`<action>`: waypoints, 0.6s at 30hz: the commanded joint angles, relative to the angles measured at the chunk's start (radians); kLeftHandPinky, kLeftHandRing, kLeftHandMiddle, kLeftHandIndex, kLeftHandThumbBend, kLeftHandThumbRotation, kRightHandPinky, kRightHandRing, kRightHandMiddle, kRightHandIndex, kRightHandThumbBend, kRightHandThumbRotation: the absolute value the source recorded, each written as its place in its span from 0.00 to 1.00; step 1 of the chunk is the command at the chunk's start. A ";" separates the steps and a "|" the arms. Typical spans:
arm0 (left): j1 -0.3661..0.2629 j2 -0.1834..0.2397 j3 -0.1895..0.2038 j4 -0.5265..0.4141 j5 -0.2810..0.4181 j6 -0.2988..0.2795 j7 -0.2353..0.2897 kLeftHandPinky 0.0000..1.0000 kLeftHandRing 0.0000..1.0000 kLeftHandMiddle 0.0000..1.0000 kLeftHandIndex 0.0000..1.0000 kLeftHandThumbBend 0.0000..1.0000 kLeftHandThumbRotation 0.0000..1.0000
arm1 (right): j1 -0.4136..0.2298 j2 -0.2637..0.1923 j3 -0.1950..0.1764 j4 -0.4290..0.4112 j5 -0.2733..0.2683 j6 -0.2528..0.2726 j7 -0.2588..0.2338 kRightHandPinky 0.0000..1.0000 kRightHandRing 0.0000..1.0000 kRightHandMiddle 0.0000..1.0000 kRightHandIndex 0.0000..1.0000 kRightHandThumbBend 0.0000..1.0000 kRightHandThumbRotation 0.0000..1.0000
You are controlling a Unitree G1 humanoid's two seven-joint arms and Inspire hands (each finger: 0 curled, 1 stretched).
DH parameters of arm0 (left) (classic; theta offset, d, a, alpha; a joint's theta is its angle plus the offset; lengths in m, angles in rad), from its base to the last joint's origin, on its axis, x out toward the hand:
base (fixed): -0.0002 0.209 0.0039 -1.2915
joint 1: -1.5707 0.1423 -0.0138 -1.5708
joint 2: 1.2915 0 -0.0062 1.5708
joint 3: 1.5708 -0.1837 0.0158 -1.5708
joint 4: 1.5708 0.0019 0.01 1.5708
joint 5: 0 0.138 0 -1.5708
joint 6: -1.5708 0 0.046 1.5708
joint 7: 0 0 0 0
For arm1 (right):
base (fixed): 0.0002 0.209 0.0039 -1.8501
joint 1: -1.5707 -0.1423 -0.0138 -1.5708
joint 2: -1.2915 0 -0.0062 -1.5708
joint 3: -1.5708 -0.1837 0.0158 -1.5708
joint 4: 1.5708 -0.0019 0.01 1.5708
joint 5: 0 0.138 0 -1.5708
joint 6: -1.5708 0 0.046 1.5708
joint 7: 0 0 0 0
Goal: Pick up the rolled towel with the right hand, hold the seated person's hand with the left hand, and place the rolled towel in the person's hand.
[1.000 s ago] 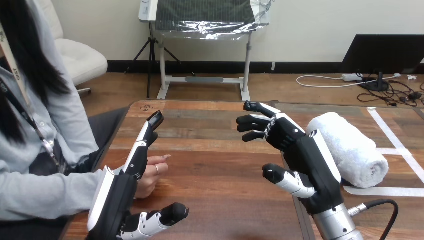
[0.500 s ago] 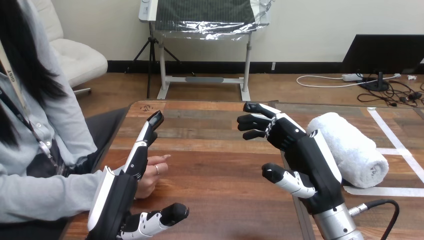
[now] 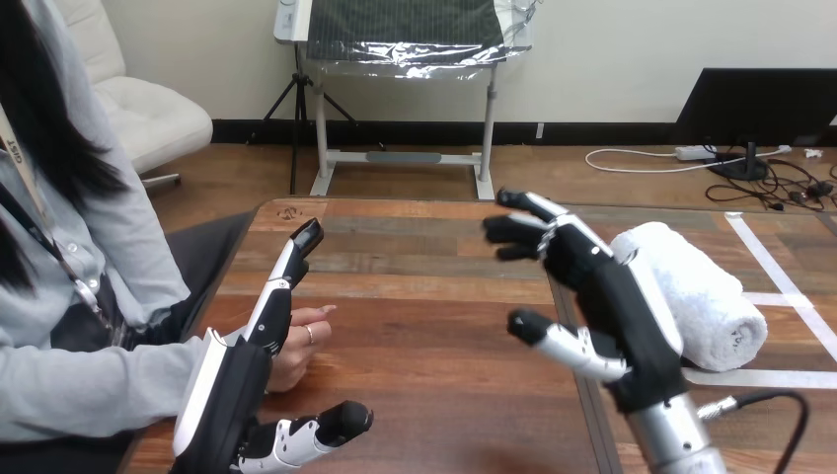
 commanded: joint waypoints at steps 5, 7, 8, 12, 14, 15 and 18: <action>-0.058 -0.012 -0.003 -0.019 -0.019 -0.019 -0.004 0.99 1.00 0.97 0.97 1.00 0.75 | -0.096 -0.050 -0.053 -0.163 -0.073 0.154 -0.149 0.80 0.82 0.82 0.86 0.87 0.47; -0.058 -0.014 -0.006 -0.018 -0.023 -0.020 -0.007 0.99 1.00 0.97 0.97 1.00 0.75 | -0.100 -0.063 -0.058 -0.196 -0.100 0.201 -0.181 0.81 0.83 0.83 0.87 0.88 0.47; -0.059 -0.014 -0.006 -0.017 -0.024 -0.020 -0.008 0.99 1.00 0.97 0.97 1.00 0.75 | -0.099 -0.067 -0.058 -0.208 -0.108 0.217 -0.191 0.82 0.83 0.83 0.87 0.88 0.47; -0.058 -0.020 -0.006 -0.018 -0.025 -0.019 -0.010 1.00 1.00 0.98 0.97 1.00 0.75 | -0.105 -0.095 -0.060 -0.281 -0.147 0.324 -0.232 0.84 0.85 0.84 0.89 0.92 0.48; -0.057 -0.022 -0.006 -0.019 -0.025 -0.018 -0.010 1.00 1.00 0.98 0.97 1.00 0.75 | -0.106 -0.104 -0.060 -0.308 -0.154 0.362 -0.243 0.86 0.87 0.86 0.90 0.95 0.49; -0.057 -0.023 -0.005 -0.017 -0.023 -0.019 -0.010 1.00 1.00 0.98 0.97 1.00 0.75 | -0.113 -0.112 -0.062 -0.321 -0.168 0.383 -0.258 0.87 0.87 0.86 0.91 0.95 0.49; -0.058 -0.026 -0.005 -0.015 -0.020 -0.021 -0.009 1.00 1.00 0.98 0.97 1.00 0.75 | -0.124 -0.131 -0.064 -0.355 -0.196 0.445 -0.289 0.88 0.88 0.87 0.91 0.97 0.49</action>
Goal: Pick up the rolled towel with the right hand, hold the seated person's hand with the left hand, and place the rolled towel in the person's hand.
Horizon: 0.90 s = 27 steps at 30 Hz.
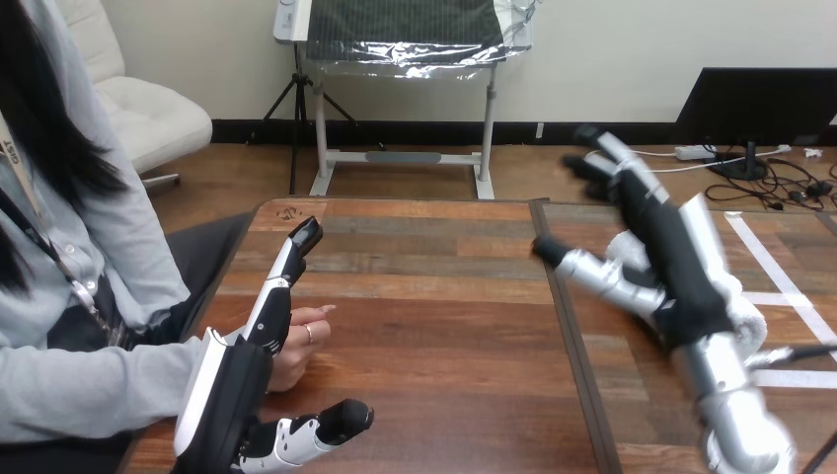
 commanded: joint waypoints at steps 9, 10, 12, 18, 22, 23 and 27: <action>-0.057 -0.019 -0.014 -0.011 -0.022 -0.020 -0.011 1.00 1.00 0.98 0.98 1.00 0.74 | -0.162 -0.098 -0.025 -0.189 -0.072 0.283 -0.085 0.89 0.91 0.90 0.91 1.00 0.47; -0.056 -0.020 -0.015 -0.011 -0.024 -0.020 -0.012 1.00 1.00 0.98 0.98 1.00 0.74 | -0.168 -0.103 -0.024 -0.193 -0.076 0.299 -0.088 0.90 0.92 0.90 0.92 1.00 0.46; -0.056 -0.022 -0.017 -0.009 -0.029 -0.021 -0.015 1.00 1.00 0.98 0.98 1.00 0.74 | -0.183 -0.116 -0.025 -0.197 -0.085 0.335 -0.091 0.90 0.92 0.90 0.92 1.00 0.45; -0.055 -0.029 -0.012 -0.004 -0.028 -0.028 -0.015 1.00 1.00 0.98 0.97 1.00 0.73 | -0.236 -0.153 -0.022 -0.191 -0.101 0.436 -0.084 0.91 0.93 0.92 0.93 1.00 0.46; -0.053 -0.030 -0.014 -0.005 -0.032 -0.029 -0.020 1.00 1.00 0.98 0.97 1.00 0.73 | -0.277 -0.176 -0.015 -0.164 -0.122 0.489 -0.091 0.90 0.92 0.92 0.94 1.00 0.47; -0.053 -0.031 -0.014 -0.005 -0.033 -0.029 -0.022 1.00 1.00 0.98 0.97 1.00 0.73 | -0.283 -0.180 -0.014 -0.160 -0.126 0.497 -0.093 0.89 0.92 0.92 0.94 1.00 0.47; -0.049 -0.034 -0.009 -0.008 -0.023 -0.030 -0.020 1.00 1.00 0.99 0.98 1.00 0.74 | -0.337 -0.202 -0.004 -0.104 -0.155 0.542 -0.103 0.86 0.91 0.93 0.94 1.00 0.47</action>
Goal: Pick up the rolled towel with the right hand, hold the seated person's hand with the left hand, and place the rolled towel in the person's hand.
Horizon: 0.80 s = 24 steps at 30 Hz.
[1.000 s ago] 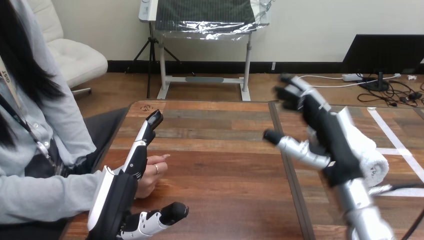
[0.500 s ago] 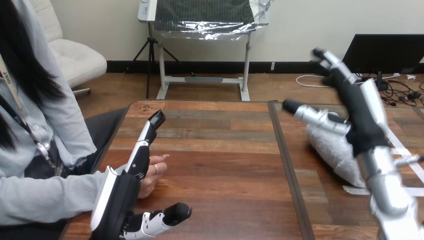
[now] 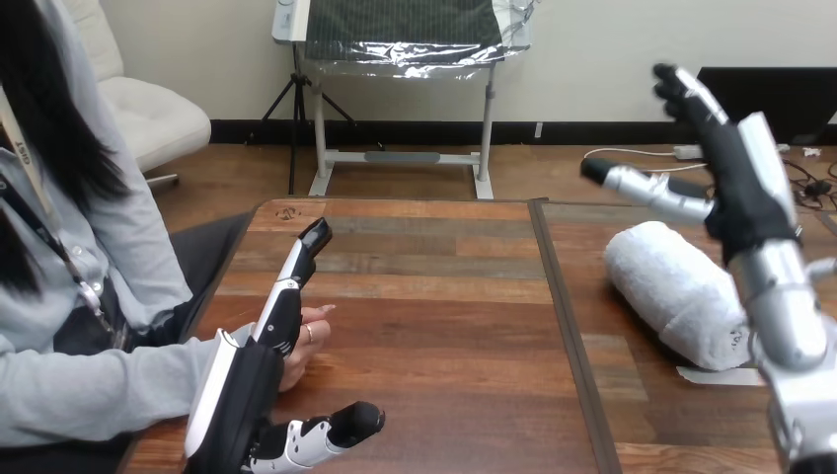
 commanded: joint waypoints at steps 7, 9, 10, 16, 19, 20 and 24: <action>-0.039 -0.007 -0.007 -0.020 -0.023 -0.020 -0.005 1.00 1.00 0.99 0.98 1.00 0.74 | -0.268 -0.082 0.034 0.167 -0.067 0.093 -0.044 0.78 0.89 0.94 0.94 1.00 0.49; -0.036 -0.008 -0.006 -0.023 -0.022 -0.020 -0.004 1.00 1.00 0.99 0.98 1.00 0.73 | -0.301 -0.088 0.041 0.219 -0.077 0.107 -0.049 0.75 0.87 0.93 0.94 1.00 0.49; -0.035 -0.009 -0.006 -0.023 -0.021 -0.020 -0.004 1.00 1.00 0.99 0.97 1.00 0.73 | -0.310 -0.090 0.043 0.234 -0.080 0.109 -0.050 0.73 0.87 0.93 0.95 1.00 0.49; -0.030 -0.010 -0.004 -0.026 -0.018 -0.026 -0.001 1.00 1.00 0.99 0.97 1.00 0.73 | -0.389 -0.102 0.064 0.360 -0.100 0.150 -0.059 0.65 0.85 0.93 0.96 1.00 0.52; -0.030 -0.008 -0.006 -0.025 -0.024 -0.027 -0.004 1.00 1.00 0.98 0.97 1.00 0.73 | -0.426 -0.108 0.075 0.429 -0.108 0.148 -0.067 0.64 0.85 0.93 0.97 1.00 0.52; -0.028 -0.008 -0.007 -0.026 -0.024 -0.028 -0.004 1.00 1.00 0.98 0.97 1.00 0.73 | -0.430 -0.109 0.077 0.439 -0.108 0.146 -0.068 0.64 0.86 0.93 0.97 1.00 0.52; -0.029 -0.005 -0.001 -0.022 -0.016 -0.039 -0.002 1.00 1.00 0.98 0.97 1.00 0.73 | -0.483 -0.118 0.099 0.543 -0.129 0.148 -0.080 0.65 0.88 0.94 0.97 1.00 0.54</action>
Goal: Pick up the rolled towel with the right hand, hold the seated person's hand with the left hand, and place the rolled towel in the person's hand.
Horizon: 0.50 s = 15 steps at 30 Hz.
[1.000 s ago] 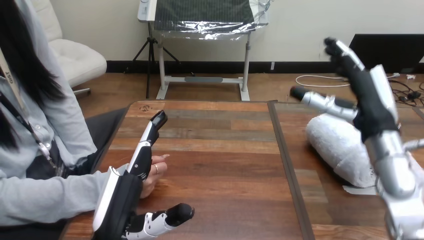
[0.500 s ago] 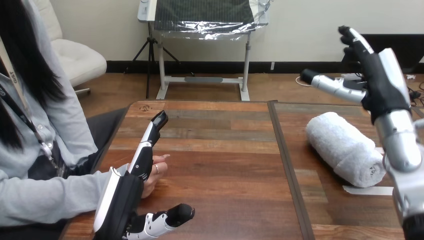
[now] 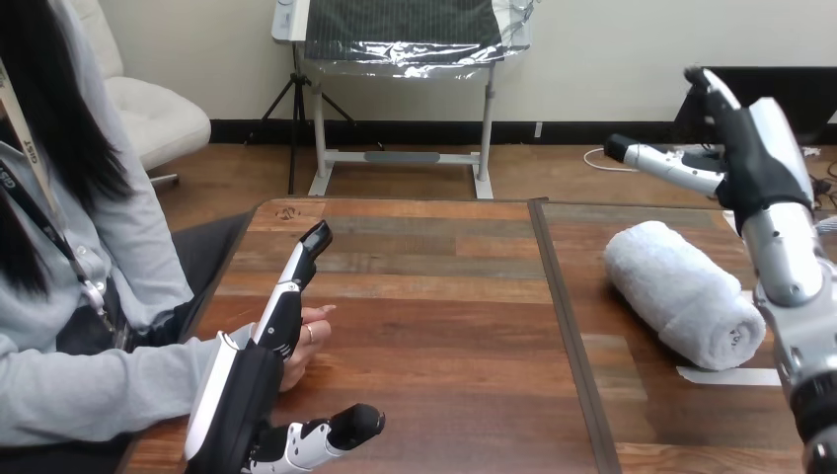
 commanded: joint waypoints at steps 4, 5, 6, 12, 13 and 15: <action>-0.030 -0.004 0.002 -0.027 -0.011 -0.041 0.003 1.00 1.00 0.98 0.97 1.00 0.74 | -0.262 -0.052 0.064 0.257 -0.051 0.013 -0.050 0.72 0.92 0.95 0.98 1.00 0.55; -0.029 -0.002 -0.001 -0.026 -0.016 -0.044 0.000 1.00 1.00 0.98 0.97 1.00 0.74 | -0.274 -0.054 0.070 0.279 -0.058 0.018 -0.052 0.73 0.93 0.95 0.98 1.00 0.55; -0.029 -0.001 -0.004 -0.025 -0.020 -0.045 -0.002 1.00 1.00 0.98 0.97 1.00 0.74 | -0.281 -0.055 0.075 0.294 -0.062 0.020 -0.054 0.76 0.94 0.96 0.98 1.00 0.56; -0.024 0.004 -0.011 -0.025 -0.035 -0.048 -0.011 1.00 1.00 0.98 0.97 1.00 0.74 | -0.323 -0.059 0.092 0.372 -0.076 0.046 -0.061 0.81 0.97 0.97 0.98 1.00 0.56; -0.023 0.005 -0.010 -0.026 -0.034 -0.048 -0.010 1.00 1.00 0.98 0.97 1.00 0.74 | -0.327 -0.059 0.094 0.379 -0.078 0.048 -0.062 0.81 0.97 0.97 0.98 1.00 0.56; -0.022 0.004 -0.006 -0.028 -0.029 -0.049 -0.008 1.00 1.00 0.98 0.97 1.00 0.74 | -0.339 -0.060 0.099 0.401 -0.082 0.063 -0.062 0.82 0.97 0.97 0.98 1.00 0.55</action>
